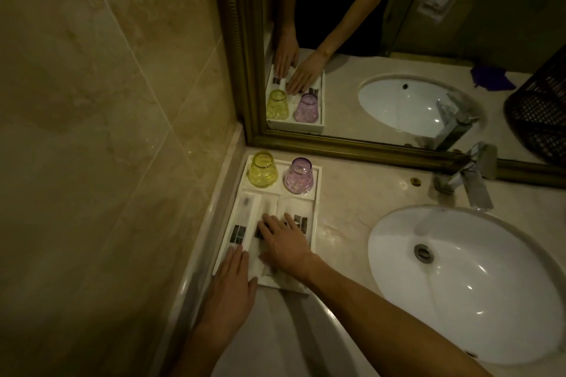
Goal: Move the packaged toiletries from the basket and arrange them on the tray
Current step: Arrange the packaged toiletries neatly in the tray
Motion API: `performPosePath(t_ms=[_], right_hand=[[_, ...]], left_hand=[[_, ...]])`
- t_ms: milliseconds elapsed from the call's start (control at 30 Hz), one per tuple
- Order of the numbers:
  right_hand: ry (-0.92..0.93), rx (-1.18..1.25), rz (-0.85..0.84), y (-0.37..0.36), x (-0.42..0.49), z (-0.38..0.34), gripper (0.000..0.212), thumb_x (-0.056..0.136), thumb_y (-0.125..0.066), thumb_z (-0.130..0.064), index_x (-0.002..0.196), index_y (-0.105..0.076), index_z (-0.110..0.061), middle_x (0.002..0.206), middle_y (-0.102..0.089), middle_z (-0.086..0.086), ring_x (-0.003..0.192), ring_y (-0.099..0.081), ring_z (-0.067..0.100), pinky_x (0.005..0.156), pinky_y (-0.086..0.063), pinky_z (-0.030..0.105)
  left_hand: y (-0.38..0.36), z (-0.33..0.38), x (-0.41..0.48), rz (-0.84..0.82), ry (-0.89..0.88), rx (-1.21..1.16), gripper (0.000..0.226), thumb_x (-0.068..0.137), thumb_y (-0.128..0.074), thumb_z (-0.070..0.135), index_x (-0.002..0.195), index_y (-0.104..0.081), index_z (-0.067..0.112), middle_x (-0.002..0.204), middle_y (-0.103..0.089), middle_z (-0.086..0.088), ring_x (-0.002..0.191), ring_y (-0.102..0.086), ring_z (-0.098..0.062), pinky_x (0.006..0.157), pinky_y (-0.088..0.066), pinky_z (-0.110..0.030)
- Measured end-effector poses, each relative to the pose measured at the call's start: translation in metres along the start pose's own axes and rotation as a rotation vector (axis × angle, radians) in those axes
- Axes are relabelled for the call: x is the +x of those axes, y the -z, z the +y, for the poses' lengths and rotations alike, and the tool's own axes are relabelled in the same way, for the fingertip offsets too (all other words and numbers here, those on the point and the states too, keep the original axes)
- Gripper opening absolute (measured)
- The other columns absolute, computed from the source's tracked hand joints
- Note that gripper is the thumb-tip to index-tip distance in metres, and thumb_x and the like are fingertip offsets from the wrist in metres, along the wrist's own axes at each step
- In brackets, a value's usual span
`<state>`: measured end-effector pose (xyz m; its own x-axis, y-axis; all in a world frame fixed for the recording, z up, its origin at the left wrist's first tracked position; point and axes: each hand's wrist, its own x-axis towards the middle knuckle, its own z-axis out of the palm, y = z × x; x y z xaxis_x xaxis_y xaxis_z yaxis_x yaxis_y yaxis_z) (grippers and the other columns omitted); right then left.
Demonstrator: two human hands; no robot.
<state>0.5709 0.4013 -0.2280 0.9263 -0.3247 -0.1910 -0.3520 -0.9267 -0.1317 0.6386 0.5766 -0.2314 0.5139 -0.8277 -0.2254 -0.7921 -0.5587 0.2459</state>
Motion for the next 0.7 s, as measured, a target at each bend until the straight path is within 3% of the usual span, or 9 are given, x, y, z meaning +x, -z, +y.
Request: performPosePath(t_ms=[100, 200, 333, 500, 633, 700], right_hand=[[-0.012, 0.050, 0.030, 0.002, -0.006, 0.000, 0.081, 0.096, -0.059, -0.044, 0.160, -0.020, -0.012, 0.168, -0.016, 0.014, 0.155, -0.016, 0.031, 0.125, -0.005, 0.052], [-0.143, 0.105, 0.121, 0.003, -0.014, 0.006, 0.077, 0.099, -0.051, -0.047, 0.160, -0.020, -0.012, 0.169, -0.017, 0.012, 0.156, -0.012, 0.028, 0.127, -0.003, 0.050], [-0.235, 0.133, 0.048, -0.004, -0.029, 0.017, 0.084, 0.097, -0.048, -0.054, 0.161, -0.015, -0.010, 0.169, -0.012, 0.010, 0.157, -0.009, 0.025, 0.127, 0.000, 0.046], [-0.212, 0.117, 0.025, -0.012, -0.033, 0.018, 0.088, 0.097, -0.045, -0.060, 0.161, -0.012, -0.010, 0.170, -0.008, 0.009, 0.157, -0.008, 0.023, 0.127, -0.001, 0.046], [-0.210, 0.148, 0.042, -0.011, -0.032, 0.017, 0.084, 0.098, -0.048, -0.056, 0.161, -0.015, -0.010, 0.170, -0.011, 0.008, 0.156, -0.012, 0.023, 0.127, -0.003, 0.045], [-0.241, 0.187, 0.147, -0.007, -0.033, 0.023, 0.071, 0.101, -0.047, -0.045, 0.159, -0.025, -0.011, 0.167, -0.023, 0.008, 0.154, -0.022, 0.023, 0.126, -0.007, 0.045]], left_hand=[[0.003, 0.001, 0.000, 0.015, -0.019, 0.032, 0.063, 0.101, -0.034, 0.044, 0.155, -0.031, 0.011, 0.165, -0.024, -0.012, 0.153, -0.017, -0.026, 0.122, -0.021, -0.044], [0.004, 0.004, -0.002, 0.087, -0.144, 0.039, 0.064, 0.100, -0.018, 0.041, 0.152, -0.037, 0.010, 0.161, -0.032, -0.010, 0.149, -0.029, -0.027, 0.119, -0.027, -0.046], [-0.006, 0.011, -0.001, 0.030, -0.201, -0.006, 0.061, 0.099, -0.044, 0.037, 0.153, -0.034, 0.009, 0.161, -0.034, -0.010, 0.147, -0.035, -0.025, 0.120, -0.021, -0.045], [-0.011, 0.012, 0.000, -0.023, -0.180, -0.017, 0.064, 0.102, -0.036, 0.042, 0.158, -0.019, 0.016, 0.167, -0.015, -0.006, 0.154, -0.014, -0.020, 0.122, -0.007, -0.037], [-0.005, 0.019, -0.002, 0.003, -0.226, -0.035, 0.064, 0.098, -0.025, 0.044, 0.157, -0.025, 0.019, 0.165, -0.023, -0.005, 0.152, -0.020, -0.021, 0.123, -0.012, -0.042], [-0.003, 0.020, -0.005, -0.002, -0.239, -0.044, 0.064, 0.098, -0.023, 0.044, 0.158, -0.023, 0.020, 0.165, -0.025, -0.003, 0.152, -0.021, -0.020, 0.124, -0.013, -0.041]])
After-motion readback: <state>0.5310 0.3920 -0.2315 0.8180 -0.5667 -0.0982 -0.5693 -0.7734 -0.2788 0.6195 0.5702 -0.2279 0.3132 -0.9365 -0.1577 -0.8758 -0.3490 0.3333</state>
